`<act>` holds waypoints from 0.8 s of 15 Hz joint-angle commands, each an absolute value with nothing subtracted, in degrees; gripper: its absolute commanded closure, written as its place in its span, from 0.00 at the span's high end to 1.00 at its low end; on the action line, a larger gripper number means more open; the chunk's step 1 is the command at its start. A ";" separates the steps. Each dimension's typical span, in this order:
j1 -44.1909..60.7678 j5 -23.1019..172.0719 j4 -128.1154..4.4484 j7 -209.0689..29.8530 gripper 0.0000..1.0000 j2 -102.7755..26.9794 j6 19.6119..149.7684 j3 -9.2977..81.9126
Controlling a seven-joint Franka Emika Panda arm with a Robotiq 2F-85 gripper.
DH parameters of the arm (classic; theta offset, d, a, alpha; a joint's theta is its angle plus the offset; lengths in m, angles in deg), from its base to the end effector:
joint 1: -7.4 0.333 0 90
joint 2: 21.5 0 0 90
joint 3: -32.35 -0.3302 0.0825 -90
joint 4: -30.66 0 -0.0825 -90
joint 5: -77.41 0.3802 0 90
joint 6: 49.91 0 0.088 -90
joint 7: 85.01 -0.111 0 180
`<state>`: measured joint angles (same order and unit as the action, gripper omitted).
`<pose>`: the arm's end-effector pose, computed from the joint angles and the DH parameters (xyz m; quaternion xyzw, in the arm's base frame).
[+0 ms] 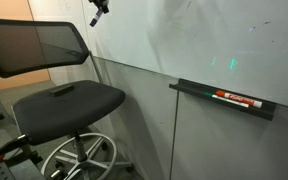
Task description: Use the marker on the chair to draw on the white board
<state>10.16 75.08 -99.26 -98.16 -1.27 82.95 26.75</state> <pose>0.4684 0.0726 0.5527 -0.9788 0.0299 -0.2026 0.0034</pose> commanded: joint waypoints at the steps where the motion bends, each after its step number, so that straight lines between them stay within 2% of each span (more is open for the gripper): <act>1: 12.16 78.60 -102.96 -95.90 0.08 -0.28 83.88 26.41; 12: 18.04 88.16 -114.34 -90.33 0.08 -0.98 87.68 25.37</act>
